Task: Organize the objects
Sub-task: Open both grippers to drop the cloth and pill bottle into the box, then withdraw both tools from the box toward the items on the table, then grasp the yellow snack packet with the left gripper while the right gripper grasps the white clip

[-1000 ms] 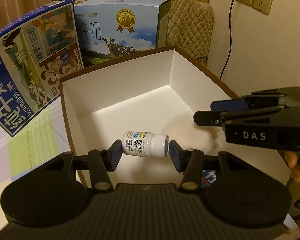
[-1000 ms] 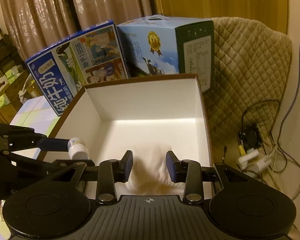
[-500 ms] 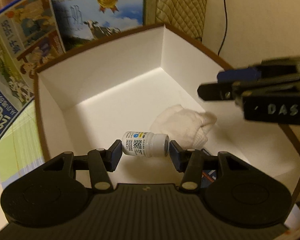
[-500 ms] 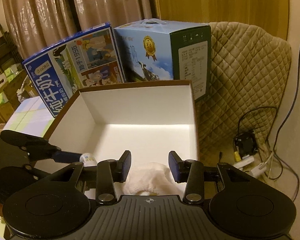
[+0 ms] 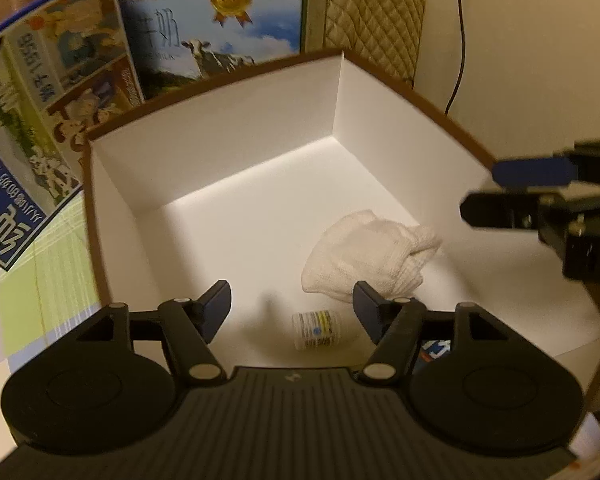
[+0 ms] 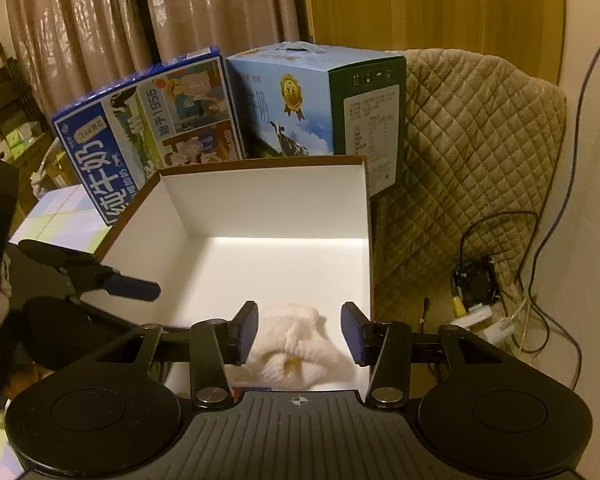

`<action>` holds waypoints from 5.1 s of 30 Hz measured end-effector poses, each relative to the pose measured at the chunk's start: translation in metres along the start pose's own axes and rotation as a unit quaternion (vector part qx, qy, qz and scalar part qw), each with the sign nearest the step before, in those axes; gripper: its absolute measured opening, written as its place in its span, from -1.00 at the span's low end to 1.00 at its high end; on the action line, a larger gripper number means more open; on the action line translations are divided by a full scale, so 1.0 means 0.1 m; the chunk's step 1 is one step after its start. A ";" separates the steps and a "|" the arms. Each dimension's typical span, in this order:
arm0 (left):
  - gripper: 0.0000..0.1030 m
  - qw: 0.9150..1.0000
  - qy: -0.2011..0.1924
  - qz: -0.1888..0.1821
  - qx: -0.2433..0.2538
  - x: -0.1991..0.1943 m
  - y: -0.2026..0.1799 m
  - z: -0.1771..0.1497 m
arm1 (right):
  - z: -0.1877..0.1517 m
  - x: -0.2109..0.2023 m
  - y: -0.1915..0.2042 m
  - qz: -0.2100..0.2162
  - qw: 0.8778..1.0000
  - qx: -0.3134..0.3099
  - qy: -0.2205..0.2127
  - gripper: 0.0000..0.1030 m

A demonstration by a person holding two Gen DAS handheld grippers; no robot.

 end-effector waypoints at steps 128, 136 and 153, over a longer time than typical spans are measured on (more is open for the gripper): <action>0.37 0.998 0.043 0.019 -0.051 -2.10 2.13 -3.32 | -1.62 -0.88 2.35 -0.013 0.983 0.049 0.175 0.66; 0.14 0.994 0.033 0.048 -0.087 -2.20 1.89 -3.48 | -1.59 -0.83 2.45 0.004 0.984 0.034 0.175 0.66; 0.03 0.974 -0.026 0.111 -0.194 -2.79 1.92 -3.73 | -1.39 -0.76 3.23 0.135 0.984 -0.062 0.093 0.65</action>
Point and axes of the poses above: each gripper's, at about its wrist camera, not at the fingertips, and x roughly the way its jaws point, y to its left, z to its top, the point moved 2 cm from there along x, roughly the way its jaws point, and after that the axes turned 13 degrees about -z, right-handed, at the moved point
